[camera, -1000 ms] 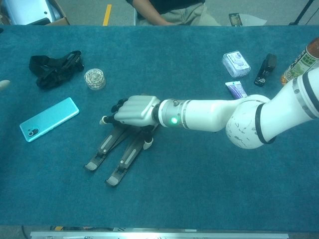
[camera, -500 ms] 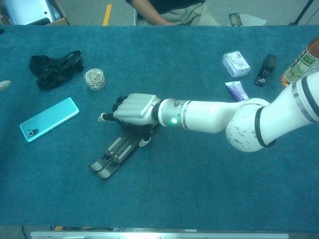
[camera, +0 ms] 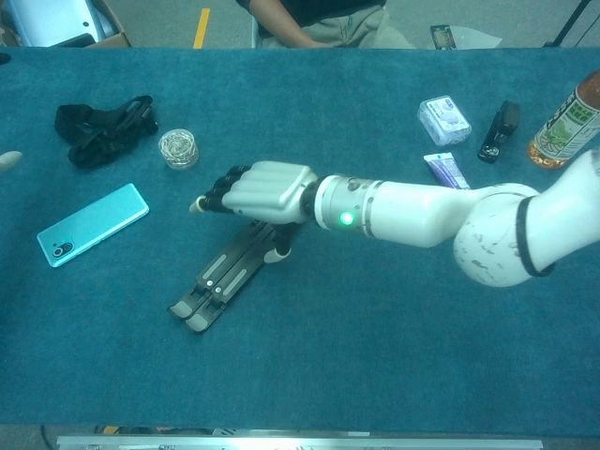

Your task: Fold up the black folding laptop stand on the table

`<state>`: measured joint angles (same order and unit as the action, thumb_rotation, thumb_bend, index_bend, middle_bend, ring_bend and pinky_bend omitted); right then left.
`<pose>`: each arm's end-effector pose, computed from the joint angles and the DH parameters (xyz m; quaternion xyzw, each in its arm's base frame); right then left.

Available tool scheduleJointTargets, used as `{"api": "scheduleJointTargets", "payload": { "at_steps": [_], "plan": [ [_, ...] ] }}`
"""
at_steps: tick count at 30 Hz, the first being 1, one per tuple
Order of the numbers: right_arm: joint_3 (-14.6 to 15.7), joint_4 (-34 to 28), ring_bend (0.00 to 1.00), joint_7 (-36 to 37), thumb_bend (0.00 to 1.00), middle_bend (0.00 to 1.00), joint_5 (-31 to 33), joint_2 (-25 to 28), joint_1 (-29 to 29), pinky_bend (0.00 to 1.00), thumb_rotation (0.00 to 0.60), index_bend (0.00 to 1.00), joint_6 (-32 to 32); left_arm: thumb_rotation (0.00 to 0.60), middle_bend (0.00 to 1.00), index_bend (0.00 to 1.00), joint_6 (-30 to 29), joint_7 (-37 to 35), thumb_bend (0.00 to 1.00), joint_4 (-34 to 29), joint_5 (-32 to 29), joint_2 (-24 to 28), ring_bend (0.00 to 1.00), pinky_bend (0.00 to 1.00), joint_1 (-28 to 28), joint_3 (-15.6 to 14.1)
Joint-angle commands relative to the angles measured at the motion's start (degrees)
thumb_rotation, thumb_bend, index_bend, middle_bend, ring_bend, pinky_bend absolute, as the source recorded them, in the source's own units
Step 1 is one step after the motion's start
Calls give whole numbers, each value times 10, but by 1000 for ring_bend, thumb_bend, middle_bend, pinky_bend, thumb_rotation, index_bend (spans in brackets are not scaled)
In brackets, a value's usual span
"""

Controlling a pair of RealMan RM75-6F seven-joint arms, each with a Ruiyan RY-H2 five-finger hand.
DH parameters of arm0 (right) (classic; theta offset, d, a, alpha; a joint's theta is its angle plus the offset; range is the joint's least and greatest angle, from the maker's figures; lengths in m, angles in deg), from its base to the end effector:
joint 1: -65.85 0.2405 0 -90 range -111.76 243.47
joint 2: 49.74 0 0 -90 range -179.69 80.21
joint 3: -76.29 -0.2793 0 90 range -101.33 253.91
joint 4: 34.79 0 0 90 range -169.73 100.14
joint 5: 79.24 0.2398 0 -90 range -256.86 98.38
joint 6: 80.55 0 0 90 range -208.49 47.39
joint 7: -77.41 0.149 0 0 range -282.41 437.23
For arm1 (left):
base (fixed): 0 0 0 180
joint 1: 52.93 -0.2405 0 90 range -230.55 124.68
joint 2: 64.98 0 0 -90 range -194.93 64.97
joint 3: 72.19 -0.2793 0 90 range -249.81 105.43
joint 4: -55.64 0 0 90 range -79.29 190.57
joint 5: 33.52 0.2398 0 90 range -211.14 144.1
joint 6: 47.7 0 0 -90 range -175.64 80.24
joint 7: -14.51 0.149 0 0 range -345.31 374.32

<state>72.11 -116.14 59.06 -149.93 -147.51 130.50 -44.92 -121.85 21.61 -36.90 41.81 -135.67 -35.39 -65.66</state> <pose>-0.0365 -0.3279 -0.1508 0.9141 -0.2202 0.2919 0.1755 -0.3049 0.2745 0.0914 -0.6162 -0.4064 -0.3853 0.5538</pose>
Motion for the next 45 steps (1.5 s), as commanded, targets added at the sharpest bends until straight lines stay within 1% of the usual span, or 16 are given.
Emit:
{"api": "scheduleJointTargets", "payload": {
  "at_steps": [1,6,10,13,16,19,21,27,32,38,42,45],
  "plan": [
    [2,-33,0,-9,165,103,9,27,-25,0,600,0,37,600,0,0,-1,-2,257,3,2,1,0,12,-1,0],
    [9,-92,0,-44,165,114,24,76,-74,0,600,0,120,600,0,0,-14,5,257,15,9,0,0,12,-5,0],
    [22,-153,0,-88,165,180,39,120,-132,0,600,0,216,600,0,0,-28,9,257,18,13,2,0,13,-11,0],
    [34,-194,31,-110,168,244,40,152,-172,3,600,32,274,600,0,0,-43,12,257,24,19,0,0,13,-17,0],
    [49,-227,66,-121,177,284,28,184,-211,24,600,84,325,600,0,0,-63,17,257,32,33,-5,0,12,-23,-1],
    [69,-246,85,-128,182,309,5,207,-249,31,600,100,371,600,0,0,-76,21,257,41,44,-11,0,12,-29,-5],
    [84,-251,89,-125,183,314,-12,223,-275,30,600,102,397,600,0,0,-80,25,257,38,46,-11,0,12,-34,-9],
    [110,-257,89,-101,184,314,-55,261,-341,30,600,102,460,600,0,0,-91,44,257,22,61,-2,0,13,-48,-25],
    [129,-255,89,-83,184,314,-104,294,-393,30,600,102,511,600,0,0,-119,52,257,9,86,4,0,13,-65,-37],
    [151,-258,89,-71,183,314,-148,327,-446,30,600,102,548,600,0,0,-140,61,257,-1,100,7,0,13,-87,-52],
    [154,-253,89,-55,183,314,-173,341,-472,30,600,103,565,600,0,0,-153,62,257,-9,106,13,0,12,-99,-55],
    [150,-246,89,-49,184,314,-180,347,-485,30,600,102,568,600,0,0,-157,56,257,-8,107,14,0,13,-104,-54]
  ]
}}
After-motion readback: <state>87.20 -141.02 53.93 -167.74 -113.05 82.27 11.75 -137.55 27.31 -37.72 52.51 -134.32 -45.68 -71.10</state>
